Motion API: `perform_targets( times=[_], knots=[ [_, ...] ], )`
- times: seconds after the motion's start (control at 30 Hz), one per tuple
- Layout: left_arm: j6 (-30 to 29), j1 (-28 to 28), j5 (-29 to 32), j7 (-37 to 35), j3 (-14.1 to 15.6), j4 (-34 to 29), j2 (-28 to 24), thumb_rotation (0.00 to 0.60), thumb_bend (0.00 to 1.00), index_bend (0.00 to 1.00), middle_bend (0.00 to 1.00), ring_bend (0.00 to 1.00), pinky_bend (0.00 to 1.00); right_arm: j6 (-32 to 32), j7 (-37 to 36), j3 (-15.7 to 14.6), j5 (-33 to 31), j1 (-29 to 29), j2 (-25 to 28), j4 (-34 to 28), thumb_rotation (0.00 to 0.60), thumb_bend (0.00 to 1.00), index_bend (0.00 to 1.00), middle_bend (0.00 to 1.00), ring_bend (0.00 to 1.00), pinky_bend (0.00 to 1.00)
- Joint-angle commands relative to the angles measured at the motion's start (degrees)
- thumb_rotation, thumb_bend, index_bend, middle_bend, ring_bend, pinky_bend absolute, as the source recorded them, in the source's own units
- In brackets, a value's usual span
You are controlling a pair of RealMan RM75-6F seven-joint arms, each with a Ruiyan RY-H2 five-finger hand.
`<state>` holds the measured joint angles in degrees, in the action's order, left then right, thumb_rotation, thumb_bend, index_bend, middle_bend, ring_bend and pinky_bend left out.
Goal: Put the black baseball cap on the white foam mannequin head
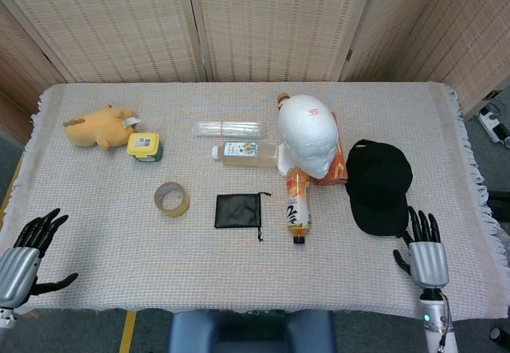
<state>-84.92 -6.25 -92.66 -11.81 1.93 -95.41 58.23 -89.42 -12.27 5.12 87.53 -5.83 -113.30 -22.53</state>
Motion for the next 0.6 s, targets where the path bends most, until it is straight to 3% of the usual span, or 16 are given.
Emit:
perform_targets(
  times=[0.03, 0.6],
  knots=[
    [-0.04, 0.05, 0.08, -0.01, -0.04, 0.07, -0.04, 0.600, 0.17, 0.08, 0.00, 0.00, 0.04, 0.23, -3.93, 1.55, -1.37, -1.98, -4.99, 5.87, 0.600, 0.22, 0.45, 0.00, 0.00, 0.00],
    [1.91, -0.39, 2.96, 1.45, -0.96, 0.91, 0.41, 0.600, 0.17, 0.08, 0.00, 0.00, 0.04, 4.68, -5.97, 3.05, -3.72, -6.80, -10.32, 13.13, 0.600, 0.22, 0.43, 0.00, 0.00, 0.00]
  ],
)
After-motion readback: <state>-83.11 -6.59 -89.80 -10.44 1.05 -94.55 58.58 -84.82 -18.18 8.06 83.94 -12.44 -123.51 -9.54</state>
